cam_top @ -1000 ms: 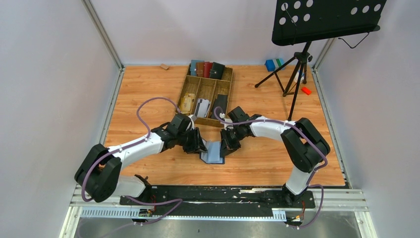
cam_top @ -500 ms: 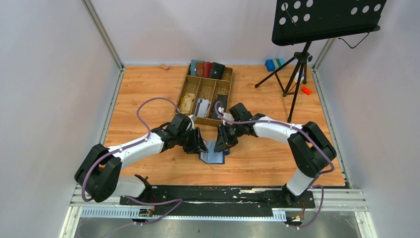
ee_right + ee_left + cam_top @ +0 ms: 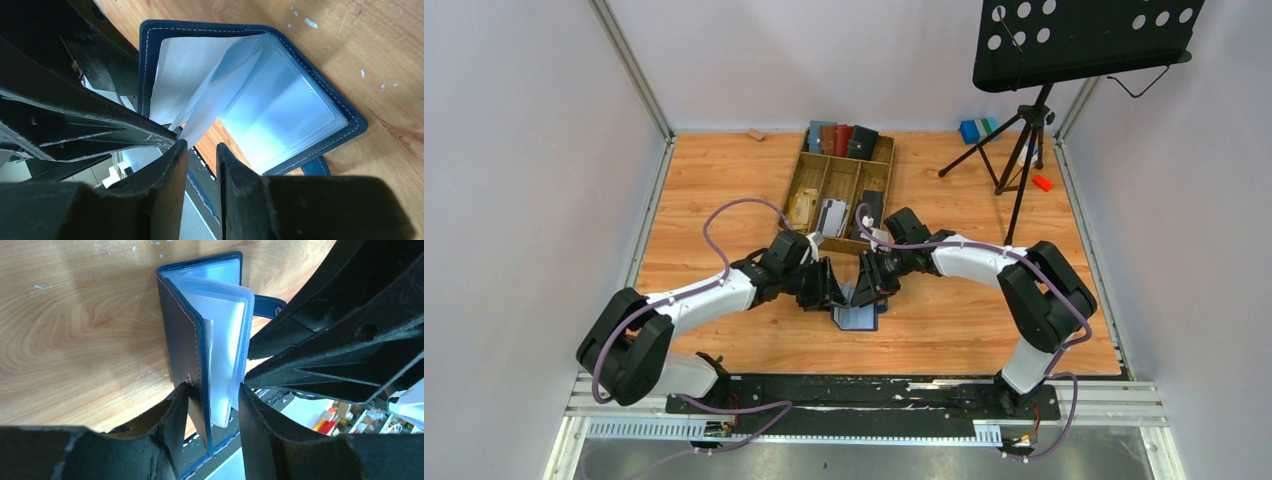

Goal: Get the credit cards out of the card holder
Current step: Close the card holder at the center of the board.

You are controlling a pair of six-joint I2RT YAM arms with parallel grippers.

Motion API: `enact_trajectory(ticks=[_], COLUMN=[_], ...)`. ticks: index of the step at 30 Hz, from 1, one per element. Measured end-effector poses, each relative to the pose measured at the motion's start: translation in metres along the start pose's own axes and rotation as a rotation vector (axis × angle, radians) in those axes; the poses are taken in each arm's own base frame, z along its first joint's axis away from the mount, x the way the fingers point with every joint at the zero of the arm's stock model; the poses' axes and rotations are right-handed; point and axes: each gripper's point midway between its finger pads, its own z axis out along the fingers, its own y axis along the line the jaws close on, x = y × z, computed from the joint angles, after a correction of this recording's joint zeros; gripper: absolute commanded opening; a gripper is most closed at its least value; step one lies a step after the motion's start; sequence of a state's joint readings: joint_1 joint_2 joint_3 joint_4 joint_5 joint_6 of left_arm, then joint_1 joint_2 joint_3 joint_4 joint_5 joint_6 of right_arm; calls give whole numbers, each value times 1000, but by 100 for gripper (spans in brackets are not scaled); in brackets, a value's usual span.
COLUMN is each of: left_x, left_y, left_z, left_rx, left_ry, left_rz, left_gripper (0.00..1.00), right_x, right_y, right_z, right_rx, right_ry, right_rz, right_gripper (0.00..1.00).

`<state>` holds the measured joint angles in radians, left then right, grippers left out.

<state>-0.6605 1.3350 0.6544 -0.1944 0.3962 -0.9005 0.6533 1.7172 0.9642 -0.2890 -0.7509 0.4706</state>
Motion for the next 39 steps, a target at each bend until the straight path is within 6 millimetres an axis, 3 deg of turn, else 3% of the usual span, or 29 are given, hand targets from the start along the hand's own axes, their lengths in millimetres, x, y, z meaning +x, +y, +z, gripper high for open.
enact_trajectory(ticks=[25,35,39], left_x=[10,-5,-6], left_y=[14,-8,-10], left_z=[14,-3,-6], left_rx=[-29,-24,-21], left_ry=[68,28,22], left_rz=[-20,22,24], left_gripper=[50,49,49], right_x=[5,-11,-11], right_y=[-17,-6,-16], right_z=[8,-27,-41], right_rx=[63,129,193], right_ry=[28,-92,-121], right_rz=[34,-44,-36], right_gripper=[30,30,31])
